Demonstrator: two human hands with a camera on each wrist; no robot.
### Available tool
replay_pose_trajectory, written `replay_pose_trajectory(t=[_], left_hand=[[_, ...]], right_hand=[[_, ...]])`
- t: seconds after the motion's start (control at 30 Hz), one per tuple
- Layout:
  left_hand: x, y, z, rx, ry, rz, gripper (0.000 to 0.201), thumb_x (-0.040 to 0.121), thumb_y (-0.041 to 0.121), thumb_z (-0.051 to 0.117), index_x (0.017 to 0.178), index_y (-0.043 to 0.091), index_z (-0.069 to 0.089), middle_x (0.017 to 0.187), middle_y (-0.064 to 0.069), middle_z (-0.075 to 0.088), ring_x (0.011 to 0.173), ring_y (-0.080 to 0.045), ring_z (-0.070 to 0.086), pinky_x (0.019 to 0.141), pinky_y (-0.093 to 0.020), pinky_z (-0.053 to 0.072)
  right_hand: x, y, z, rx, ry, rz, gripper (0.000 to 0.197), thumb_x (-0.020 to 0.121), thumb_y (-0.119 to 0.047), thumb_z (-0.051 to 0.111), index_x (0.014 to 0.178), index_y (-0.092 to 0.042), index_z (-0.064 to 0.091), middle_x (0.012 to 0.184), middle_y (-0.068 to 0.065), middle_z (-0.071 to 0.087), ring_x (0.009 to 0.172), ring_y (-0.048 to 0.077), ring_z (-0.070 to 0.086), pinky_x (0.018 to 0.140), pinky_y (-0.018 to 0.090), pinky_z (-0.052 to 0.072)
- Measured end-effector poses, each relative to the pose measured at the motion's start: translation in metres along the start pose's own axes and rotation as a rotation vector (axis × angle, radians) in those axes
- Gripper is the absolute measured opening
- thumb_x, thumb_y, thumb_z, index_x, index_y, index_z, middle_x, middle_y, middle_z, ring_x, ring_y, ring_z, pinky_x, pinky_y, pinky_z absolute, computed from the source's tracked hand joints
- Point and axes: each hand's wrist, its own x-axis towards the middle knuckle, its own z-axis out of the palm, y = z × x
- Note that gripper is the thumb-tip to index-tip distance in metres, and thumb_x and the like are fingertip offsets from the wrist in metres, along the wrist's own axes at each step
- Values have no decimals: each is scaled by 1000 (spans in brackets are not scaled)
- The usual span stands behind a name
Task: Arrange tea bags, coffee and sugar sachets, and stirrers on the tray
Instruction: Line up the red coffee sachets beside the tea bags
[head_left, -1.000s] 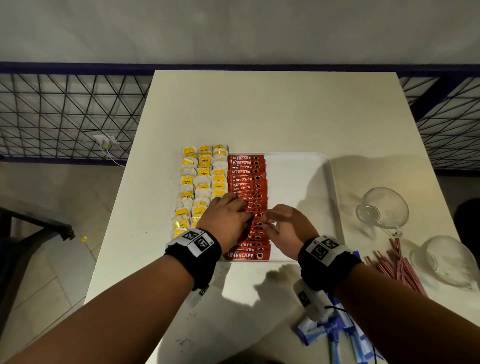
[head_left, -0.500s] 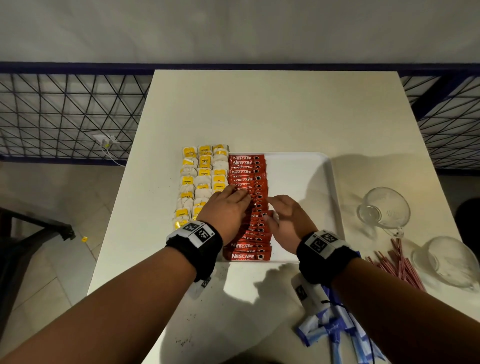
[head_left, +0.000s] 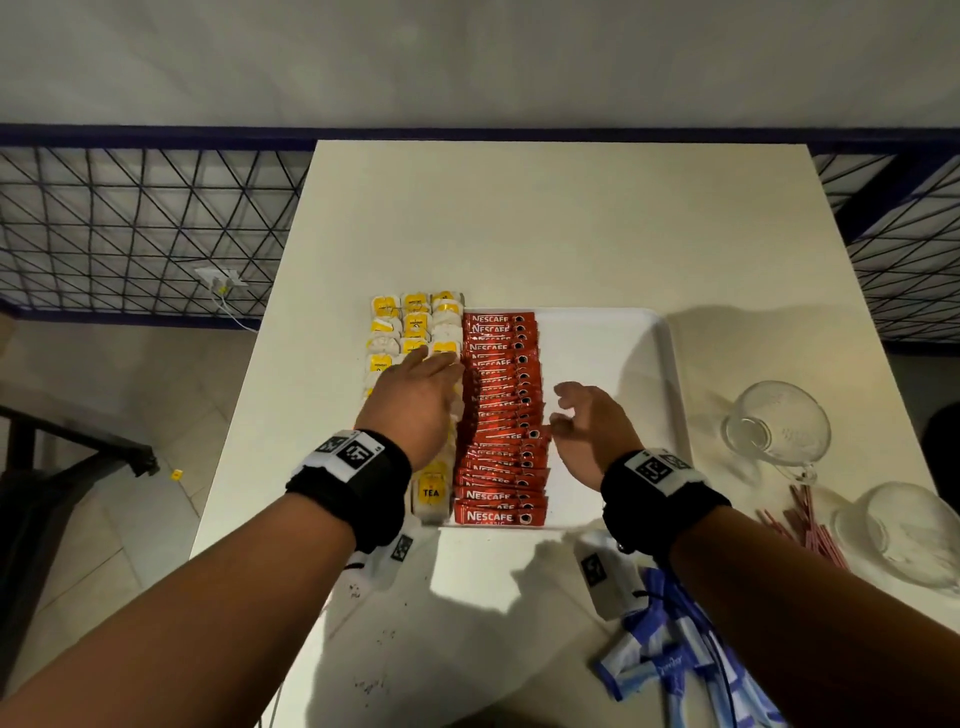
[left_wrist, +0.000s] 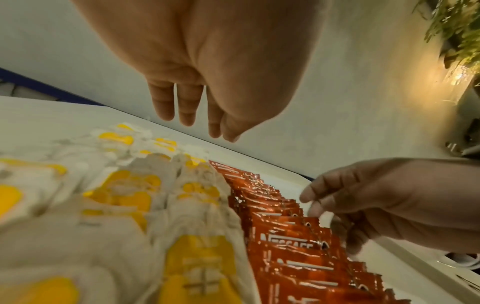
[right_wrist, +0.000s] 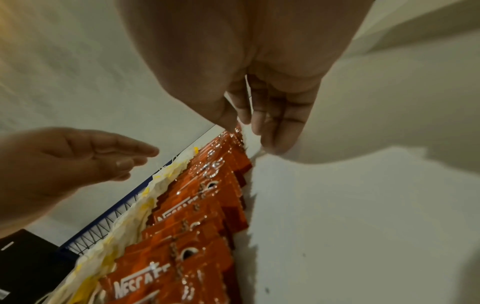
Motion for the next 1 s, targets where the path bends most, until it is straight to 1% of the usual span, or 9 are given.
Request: replay_pose_trajectory(t=[0.07, 0.13, 0.2, 0.27, 0.37, 0.63, 0.77, 0.9, 1.0], left_hand=[[-8, -9, 1, -7, 109, 27, 36, 91, 10, 55, 126, 8, 62, 136, -13, 57, 129, -42, 46, 101, -53, 43], [-15, -12, 6, -13, 197, 55, 28, 82, 9, 61, 108, 5, 71, 115, -17, 68, 107, -42, 61, 88, -52, 52], [-23, -9, 9, -24, 227, 70, 23, 74, 8, 65, 96, 5, 74, 101, -15, 72, 91, -38, 66, 78, -48, 56], [-29, -6, 13, -18, 227, 83, 22, 72, 10, 62, 90, 6, 74, 96, -13, 73, 84, -35, 67, 74, -44, 58], [-35, -6, 18, -18, 204, 81, 24, 73, 11, 58, 89, 6, 74, 95, -12, 73, 83, -35, 67, 72, -43, 58], [-37, -4, 15, -34, 176, 97, 29, 79, 14, 48, 85, 7, 75, 94, -11, 73, 81, -35, 67, 68, -44, 58], [-38, -1, 13, -44, 151, 62, 22, 75, 10, 55, 85, 7, 75, 95, -12, 73, 83, -37, 67, 69, -46, 58], [-39, -1, 12, -55, 151, 66, 33, 80, 19, 44, 86, 8, 75, 95, -11, 73, 83, -36, 67, 71, -46, 58], [-40, 1, 11, -53, 141, 65, 33, 81, 20, 44, 89, 8, 75, 96, -10, 73, 85, -36, 67, 72, -47, 57]], right_hand=[[-3, 4, -3, -51, 0, 34, 39, 94, -19, 52, 131, -8, 47, 122, 6, 58, 106, 20, 55, 83, 22, 39], [-6, 6, -2, -63, -24, 41, 34, 95, -22, 50, 126, -8, 51, 116, 6, 62, 98, 19, 55, 75, 21, 37], [-8, 7, 2, -41, -36, 39, 28, 95, -23, 50, 120, -10, 55, 108, 4, 63, 89, 16, 53, 64, 17, 37], [-8, 7, 6, -3, -47, 41, 25, 94, -20, 49, 116, -12, 57, 108, 3, 64, 87, 16, 56, 64, 17, 39], [-8, 7, 11, 8, -41, 49, 25, 93, -19, 48, 115, -12, 58, 105, 1, 63, 88, 16, 58, 71, 22, 42], [-13, -1, 8, -8, -39, 15, 23, 94, -19, 47, 113, -14, 60, 104, 0, 66, 86, 15, 59, 69, 21, 41], [-12, 0, 9, -22, -29, 10, 21, 94, -18, 46, 110, -15, 59, 102, 0, 66, 85, 15, 59, 66, 20, 40], [-11, -2, 10, -24, -2, 18, 33, 93, -19, 48, 124, -9, 54, 109, 5, 66, 95, 19, 59, 77, 25, 44], [-9, -5, 10, -72, 36, 18, 38, 94, -19, 46, 128, -5, 50, 114, 7, 62, 103, 23, 57, 89, 33, 48]])
